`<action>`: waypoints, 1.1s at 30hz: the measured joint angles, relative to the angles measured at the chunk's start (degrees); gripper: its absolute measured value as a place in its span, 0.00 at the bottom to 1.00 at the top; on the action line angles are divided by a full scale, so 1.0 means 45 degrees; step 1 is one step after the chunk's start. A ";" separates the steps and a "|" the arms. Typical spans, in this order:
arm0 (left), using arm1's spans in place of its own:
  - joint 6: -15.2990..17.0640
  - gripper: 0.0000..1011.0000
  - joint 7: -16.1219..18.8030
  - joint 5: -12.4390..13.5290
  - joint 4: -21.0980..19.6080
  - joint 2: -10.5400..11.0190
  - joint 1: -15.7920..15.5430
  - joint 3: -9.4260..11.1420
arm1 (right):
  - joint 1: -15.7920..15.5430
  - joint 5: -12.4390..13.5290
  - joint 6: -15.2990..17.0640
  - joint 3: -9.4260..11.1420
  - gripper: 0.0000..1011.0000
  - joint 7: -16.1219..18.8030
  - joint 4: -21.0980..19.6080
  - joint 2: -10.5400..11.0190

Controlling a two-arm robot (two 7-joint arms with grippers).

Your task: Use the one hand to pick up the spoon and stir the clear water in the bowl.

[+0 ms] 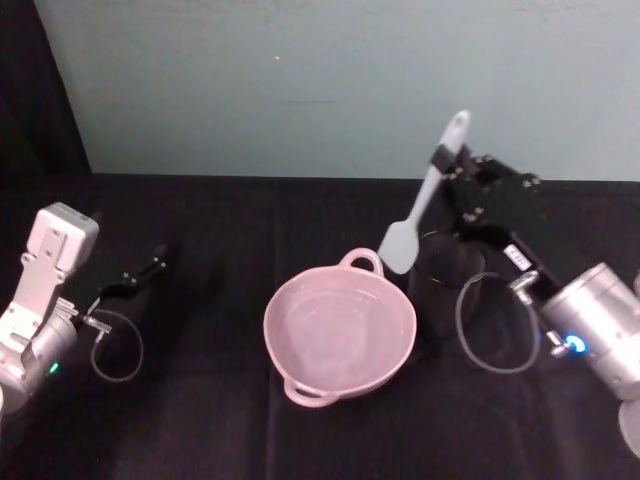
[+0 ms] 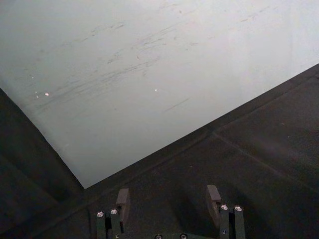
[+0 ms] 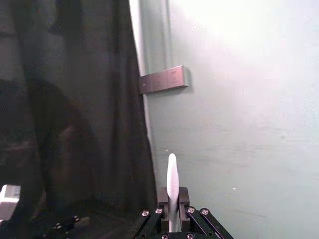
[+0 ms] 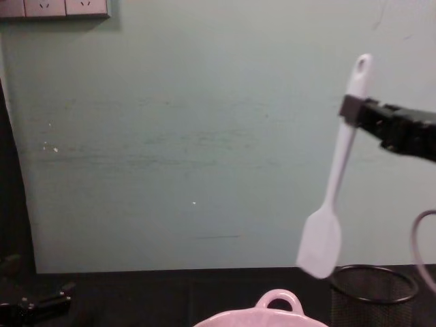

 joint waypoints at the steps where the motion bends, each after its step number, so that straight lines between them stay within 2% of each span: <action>1: 0.0000 0.99 0.0000 -0.0001 0.0000 0.0000 0.0001 0.0000 | -0.0027 0.0086 0.0052 0.0084 0.12 -0.0040 -0.0048 0.0040; 8: 0.0000 0.99 0.0000 0.0000 0.0000 0.0000 0.0001 0.0000 | -0.0218 0.0878 0.0524 0.0889 0.12 -0.0372 -0.0080 0.0394; 12: 0.0000 0.99 0.0000 0.0000 0.0000 0.0000 0.0000 0.0000 | -0.0142 0.1182 0.0625 0.1072 0.12 -0.0439 0.0281 0.0450; 21: 0.0000 0.99 0.0000 -0.0001 0.0000 0.0000 0.0001 0.0000 | 0.0428 0.1538 0.0679 0.1081 0.12 -0.0467 0.1397 0.0342; 28: 0.0000 0.99 0.0000 -0.0001 0.0000 0.0000 0.0000 0.0000 | 0.1040 0.1765 0.0770 0.0862 0.12 -0.0459 0.2307 0.0136; 33: 0.0001 0.99 0.0000 -0.0001 0.0000 0.0000 0.0001 -0.0001 | 0.1218 0.1919 0.0889 0.0704 0.12 -0.0452 0.2691 0.0012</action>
